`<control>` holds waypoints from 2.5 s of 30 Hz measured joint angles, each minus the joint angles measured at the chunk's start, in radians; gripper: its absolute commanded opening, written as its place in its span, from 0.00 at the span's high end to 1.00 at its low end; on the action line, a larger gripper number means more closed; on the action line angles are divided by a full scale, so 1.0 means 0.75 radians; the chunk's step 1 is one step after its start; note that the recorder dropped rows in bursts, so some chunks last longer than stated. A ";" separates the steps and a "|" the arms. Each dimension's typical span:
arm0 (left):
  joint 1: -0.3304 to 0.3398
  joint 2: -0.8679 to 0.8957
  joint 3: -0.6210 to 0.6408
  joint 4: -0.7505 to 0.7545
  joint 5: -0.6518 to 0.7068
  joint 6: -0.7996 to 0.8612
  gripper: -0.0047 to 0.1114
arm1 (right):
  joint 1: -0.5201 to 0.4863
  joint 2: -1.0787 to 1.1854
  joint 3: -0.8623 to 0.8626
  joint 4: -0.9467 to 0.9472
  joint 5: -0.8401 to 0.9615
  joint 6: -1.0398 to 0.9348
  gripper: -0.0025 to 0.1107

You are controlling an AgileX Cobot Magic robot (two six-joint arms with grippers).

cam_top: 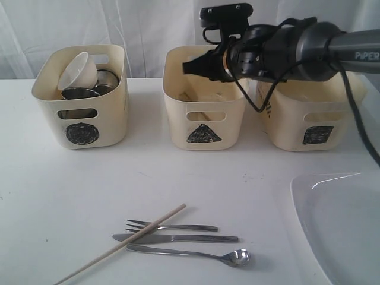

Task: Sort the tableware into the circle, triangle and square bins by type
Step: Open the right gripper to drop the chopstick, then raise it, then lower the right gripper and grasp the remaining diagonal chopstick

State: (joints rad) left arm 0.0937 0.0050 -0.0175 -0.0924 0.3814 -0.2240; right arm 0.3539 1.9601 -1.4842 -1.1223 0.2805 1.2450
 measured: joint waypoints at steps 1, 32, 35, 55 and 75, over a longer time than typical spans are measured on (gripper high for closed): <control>0.000 0.000 0.000 0.000 0.000 0.000 0.96 | 0.000 -0.024 0.000 0.000 0.000 0.000 0.71; 0.000 0.000 0.000 0.000 0.000 0.000 0.96 | 0.515 -0.344 0.212 2.048 0.797 -2.994 0.63; 0.000 0.000 0.000 0.000 0.000 0.000 0.96 | 0.550 -0.315 0.212 2.086 0.655 -3.097 0.46; 0.000 0.000 0.000 0.000 0.000 0.000 0.96 | 0.644 0.030 0.212 2.024 0.503 -3.291 0.49; 0.000 0.000 0.000 0.000 0.000 0.000 0.96 | 0.644 0.100 0.132 1.897 0.492 -2.917 0.56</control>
State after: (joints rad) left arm 0.0937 0.0050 -0.0175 -0.0924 0.3814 -0.2240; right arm 0.8370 2.0349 -1.3850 0.3007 0.6495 -0.9431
